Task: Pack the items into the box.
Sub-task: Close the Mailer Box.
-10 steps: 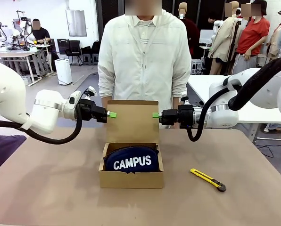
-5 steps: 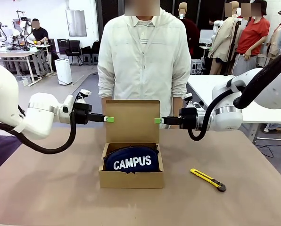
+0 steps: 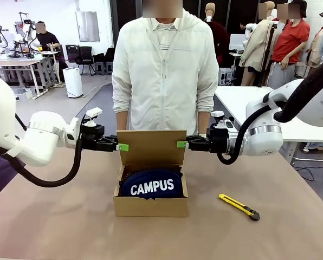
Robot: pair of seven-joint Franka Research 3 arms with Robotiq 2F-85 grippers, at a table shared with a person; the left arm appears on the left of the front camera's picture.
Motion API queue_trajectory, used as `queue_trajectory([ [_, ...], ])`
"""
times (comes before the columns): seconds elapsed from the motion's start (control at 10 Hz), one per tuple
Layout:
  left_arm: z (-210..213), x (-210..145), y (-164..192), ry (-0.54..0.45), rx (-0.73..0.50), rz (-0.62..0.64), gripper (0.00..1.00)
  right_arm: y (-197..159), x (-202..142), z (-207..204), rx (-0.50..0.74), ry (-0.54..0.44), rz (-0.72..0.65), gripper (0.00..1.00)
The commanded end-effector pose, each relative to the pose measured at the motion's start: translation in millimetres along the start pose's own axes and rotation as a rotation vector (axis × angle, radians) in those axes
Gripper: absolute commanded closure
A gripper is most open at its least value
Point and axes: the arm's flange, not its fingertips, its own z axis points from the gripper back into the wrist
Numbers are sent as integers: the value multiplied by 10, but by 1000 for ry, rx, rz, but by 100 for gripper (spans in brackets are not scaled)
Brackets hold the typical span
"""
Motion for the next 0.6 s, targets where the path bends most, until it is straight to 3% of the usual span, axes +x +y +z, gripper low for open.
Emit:
queue_trajectory([
  [0.0,2,-70,-127,13,-32,-50,39,196,-98,-55,-30,-6,51,35],
  [0.5,-63,-283,-175,55,-34,-53,39,253,-475,-62,9,52,72,35],
])
